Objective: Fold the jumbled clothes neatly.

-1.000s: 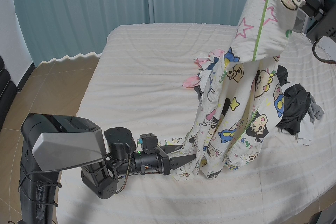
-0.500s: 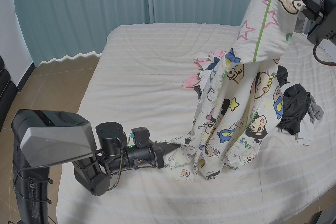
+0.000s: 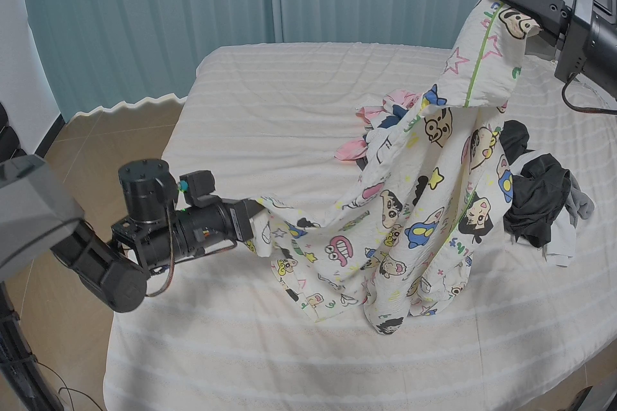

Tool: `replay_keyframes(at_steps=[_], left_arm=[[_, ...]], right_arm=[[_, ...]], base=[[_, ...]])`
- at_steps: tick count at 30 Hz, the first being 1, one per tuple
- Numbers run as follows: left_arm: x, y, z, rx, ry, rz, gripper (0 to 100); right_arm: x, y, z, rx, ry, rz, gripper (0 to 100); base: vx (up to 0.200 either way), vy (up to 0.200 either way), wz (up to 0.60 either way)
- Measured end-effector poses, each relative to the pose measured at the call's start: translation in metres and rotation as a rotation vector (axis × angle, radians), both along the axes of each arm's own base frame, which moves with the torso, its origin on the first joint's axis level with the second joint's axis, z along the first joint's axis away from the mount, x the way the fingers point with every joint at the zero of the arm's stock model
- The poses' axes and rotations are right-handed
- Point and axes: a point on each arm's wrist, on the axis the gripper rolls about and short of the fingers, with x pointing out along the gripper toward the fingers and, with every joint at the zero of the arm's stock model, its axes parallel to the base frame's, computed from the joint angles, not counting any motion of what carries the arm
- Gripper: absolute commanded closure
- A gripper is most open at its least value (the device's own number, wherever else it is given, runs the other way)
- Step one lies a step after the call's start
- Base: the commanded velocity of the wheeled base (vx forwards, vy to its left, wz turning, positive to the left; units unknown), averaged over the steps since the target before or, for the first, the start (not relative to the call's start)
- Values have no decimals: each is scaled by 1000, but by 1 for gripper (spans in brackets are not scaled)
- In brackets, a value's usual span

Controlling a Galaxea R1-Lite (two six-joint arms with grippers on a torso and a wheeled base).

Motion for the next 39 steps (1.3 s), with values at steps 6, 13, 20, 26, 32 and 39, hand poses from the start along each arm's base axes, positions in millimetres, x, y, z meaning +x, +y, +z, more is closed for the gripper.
replay_keyframes(at_steps=[6, 13, 20, 26, 32, 39], left_arm=[[14, 16, 41, 49, 55, 194, 100], [39, 23, 115, 24, -39, 361, 100], [56, 26, 192, -61, -211, 509, 100], [57, 31, 249, -150, -337, 623, 100], [41, 39, 287, -232, -403, 691, 100], [20, 50, 308, -289, -439, 688, 100]], right_arm=[[23, 1, -4, -25, 48, -36, 100], [57, 7, 12, -9, 44, -106, 100], [86, 10, 43, 53, -36, -181, 100], [98, 9, 68, 118, -113, -253, 100], [90, 6, 91, 177, -187, -287, 100], [61, -1, 111, 199, -246, -254, 100]], base=[[0, 0, 0], [0, 0, 0], [0, 0, 0], [0, 0, 0], [0, 0, 0], [0, 0, 0]])
